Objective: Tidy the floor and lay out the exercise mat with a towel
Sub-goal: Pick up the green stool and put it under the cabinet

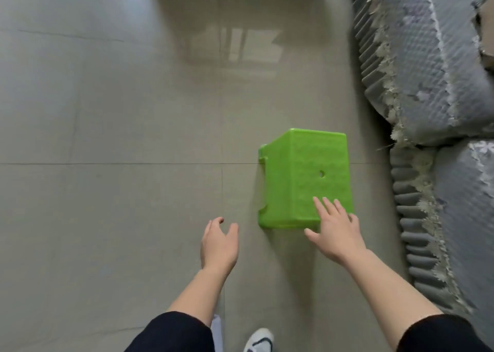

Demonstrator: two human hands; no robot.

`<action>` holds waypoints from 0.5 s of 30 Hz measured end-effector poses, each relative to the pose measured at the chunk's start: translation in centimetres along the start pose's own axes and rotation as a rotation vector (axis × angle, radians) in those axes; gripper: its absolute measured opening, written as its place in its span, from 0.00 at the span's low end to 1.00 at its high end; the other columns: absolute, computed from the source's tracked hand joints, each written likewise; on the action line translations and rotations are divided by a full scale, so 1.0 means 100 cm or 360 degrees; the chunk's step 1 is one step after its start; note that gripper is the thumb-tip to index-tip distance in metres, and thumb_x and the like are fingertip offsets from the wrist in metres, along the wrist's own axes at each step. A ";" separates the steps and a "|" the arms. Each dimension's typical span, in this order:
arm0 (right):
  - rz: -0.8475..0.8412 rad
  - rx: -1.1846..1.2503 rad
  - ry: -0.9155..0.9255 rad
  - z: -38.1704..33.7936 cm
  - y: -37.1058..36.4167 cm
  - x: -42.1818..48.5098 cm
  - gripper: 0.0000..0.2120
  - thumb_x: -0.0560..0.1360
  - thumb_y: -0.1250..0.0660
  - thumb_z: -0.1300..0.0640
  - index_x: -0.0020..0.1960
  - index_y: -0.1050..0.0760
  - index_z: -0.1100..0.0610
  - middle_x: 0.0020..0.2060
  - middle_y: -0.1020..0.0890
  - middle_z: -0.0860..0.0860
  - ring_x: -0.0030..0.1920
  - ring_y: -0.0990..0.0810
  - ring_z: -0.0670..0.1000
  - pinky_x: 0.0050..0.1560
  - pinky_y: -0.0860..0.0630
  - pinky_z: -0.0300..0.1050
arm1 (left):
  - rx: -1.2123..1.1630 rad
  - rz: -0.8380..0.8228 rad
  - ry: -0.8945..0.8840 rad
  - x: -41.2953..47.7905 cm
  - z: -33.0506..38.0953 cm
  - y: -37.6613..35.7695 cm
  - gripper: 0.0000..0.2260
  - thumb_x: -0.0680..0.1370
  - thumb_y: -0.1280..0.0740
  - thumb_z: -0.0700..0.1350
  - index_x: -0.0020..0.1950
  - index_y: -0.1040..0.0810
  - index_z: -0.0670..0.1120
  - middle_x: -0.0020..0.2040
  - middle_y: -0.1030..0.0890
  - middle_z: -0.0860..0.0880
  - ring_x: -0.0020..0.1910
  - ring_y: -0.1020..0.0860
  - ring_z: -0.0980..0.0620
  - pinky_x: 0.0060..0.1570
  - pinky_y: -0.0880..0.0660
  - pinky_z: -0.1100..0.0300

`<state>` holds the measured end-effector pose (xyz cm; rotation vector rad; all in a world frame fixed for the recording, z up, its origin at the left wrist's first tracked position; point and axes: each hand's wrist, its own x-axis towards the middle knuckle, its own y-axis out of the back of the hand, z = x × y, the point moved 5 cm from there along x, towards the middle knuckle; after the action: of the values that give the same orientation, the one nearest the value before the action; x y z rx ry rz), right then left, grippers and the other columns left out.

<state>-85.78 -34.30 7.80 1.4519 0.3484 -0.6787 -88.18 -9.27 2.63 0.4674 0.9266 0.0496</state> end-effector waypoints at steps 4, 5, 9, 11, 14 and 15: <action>-0.0013 -0.0013 -0.0016 0.062 0.019 0.052 0.40 0.74 0.39 0.39 0.78 0.55 0.47 0.79 0.49 0.49 0.78 0.53 0.52 0.73 0.49 0.59 | -0.0301 -0.0092 0.0383 -0.001 0.032 -0.080 0.20 0.77 0.37 0.50 0.66 0.28 0.42 0.66 0.24 0.41 0.64 0.27 0.43 0.65 0.31 0.52; -0.0016 -0.0017 -0.0006 0.073 0.023 0.067 0.41 0.73 0.38 0.39 0.78 0.55 0.48 0.79 0.49 0.49 0.78 0.53 0.52 0.73 0.49 0.60 | -0.0405 -0.0117 0.0483 -0.002 0.039 -0.099 0.20 0.76 0.36 0.50 0.65 0.27 0.42 0.64 0.23 0.40 0.62 0.25 0.42 0.64 0.30 0.50; -0.0041 -0.0083 0.0128 0.105 0.036 0.144 0.42 0.73 0.36 0.40 0.78 0.53 0.50 0.78 0.48 0.50 0.78 0.51 0.53 0.73 0.47 0.62 | -0.0829 -0.0109 0.0842 0.010 0.062 -0.171 0.20 0.74 0.33 0.49 0.62 0.26 0.41 0.60 0.23 0.37 0.51 0.25 0.43 0.61 0.28 0.46; -0.0044 -0.0063 0.0228 0.113 0.039 0.188 0.42 0.72 0.34 0.40 0.78 0.52 0.51 0.78 0.47 0.51 0.77 0.50 0.54 0.73 0.46 0.61 | -0.1083 0.0025 0.1001 0.020 0.067 -0.203 0.21 0.72 0.31 0.48 0.63 0.27 0.42 0.59 0.25 0.41 0.52 0.28 0.45 0.61 0.28 0.47; -0.0084 -0.0080 0.0393 0.121 0.037 0.242 0.44 0.71 0.33 0.40 0.78 0.52 0.52 0.78 0.46 0.51 0.77 0.49 0.54 0.73 0.45 0.61 | -0.1476 0.0129 0.1310 0.029 0.069 -0.259 0.29 0.71 0.29 0.49 0.69 0.34 0.44 0.68 0.31 0.43 0.62 0.30 0.42 0.60 0.31 0.47; -0.0081 -0.0107 0.0456 0.123 0.036 0.258 0.44 0.71 0.33 0.40 0.78 0.52 0.52 0.78 0.46 0.51 0.77 0.49 0.54 0.72 0.44 0.61 | -0.1633 0.0173 0.1388 0.031 0.072 -0.278 0.31 0.71 0.29 0.51 0.71 0.35 0.45 0.71 0.32 0.44 0.65 0.31 0.42 0.60 0.31 0.47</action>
<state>-65.94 -51.91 -3.57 1.4820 0.6264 -0.4941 -85.06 -36.11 -7.41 -0.5216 1.5589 0.8396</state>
